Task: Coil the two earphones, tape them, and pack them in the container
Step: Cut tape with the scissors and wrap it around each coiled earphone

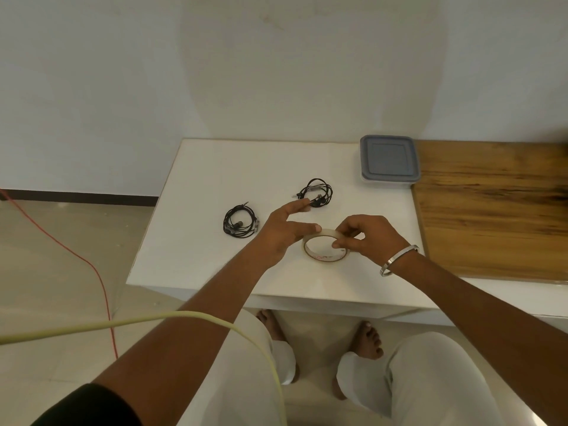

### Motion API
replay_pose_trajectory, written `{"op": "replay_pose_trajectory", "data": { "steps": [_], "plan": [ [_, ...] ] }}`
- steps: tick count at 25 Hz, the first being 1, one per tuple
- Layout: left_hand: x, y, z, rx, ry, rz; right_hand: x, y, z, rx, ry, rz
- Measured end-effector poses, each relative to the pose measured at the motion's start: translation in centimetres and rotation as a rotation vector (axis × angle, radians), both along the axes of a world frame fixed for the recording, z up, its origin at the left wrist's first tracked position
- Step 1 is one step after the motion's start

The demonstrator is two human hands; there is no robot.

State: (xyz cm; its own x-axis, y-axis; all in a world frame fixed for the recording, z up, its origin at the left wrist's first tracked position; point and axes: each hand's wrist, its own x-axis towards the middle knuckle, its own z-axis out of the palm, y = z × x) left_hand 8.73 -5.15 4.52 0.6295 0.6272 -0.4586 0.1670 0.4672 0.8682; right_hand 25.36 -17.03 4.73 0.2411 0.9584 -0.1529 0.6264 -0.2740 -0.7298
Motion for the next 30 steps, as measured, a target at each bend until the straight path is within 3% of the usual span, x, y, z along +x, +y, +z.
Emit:
{"op": "replay_pose_trajectory", "data": {
  "steps": [5,13,19,25,30],
  "plan": [
    [1.0,0.2,0.2,-0.306,0.088,0.054,0.0,-0.3,-0.2,0.057,-0.050,-0.001],
    [0.5,0.5,-0.1,-0.456,0.177,-0.089,0.5,-1.0,-0.4,0.083,-0.018,0.045],
    [-0.1,0.3,-0.2,-0.324,0.116,-0.178,0.8,-0.9,-0.6,0.057,-0.001,0.033],
    [-0.4,-0.5,-0.6,-0.327,0.043,-0.133,0.7,-1.0,-0.8,0.064,0.028,0.021],
    [-0.7,-1.3,-1.3,-0.121,-0.103,-0.066,0.7,-1.5,-0.9,0.031,0.112,0.079]
  ]
}}
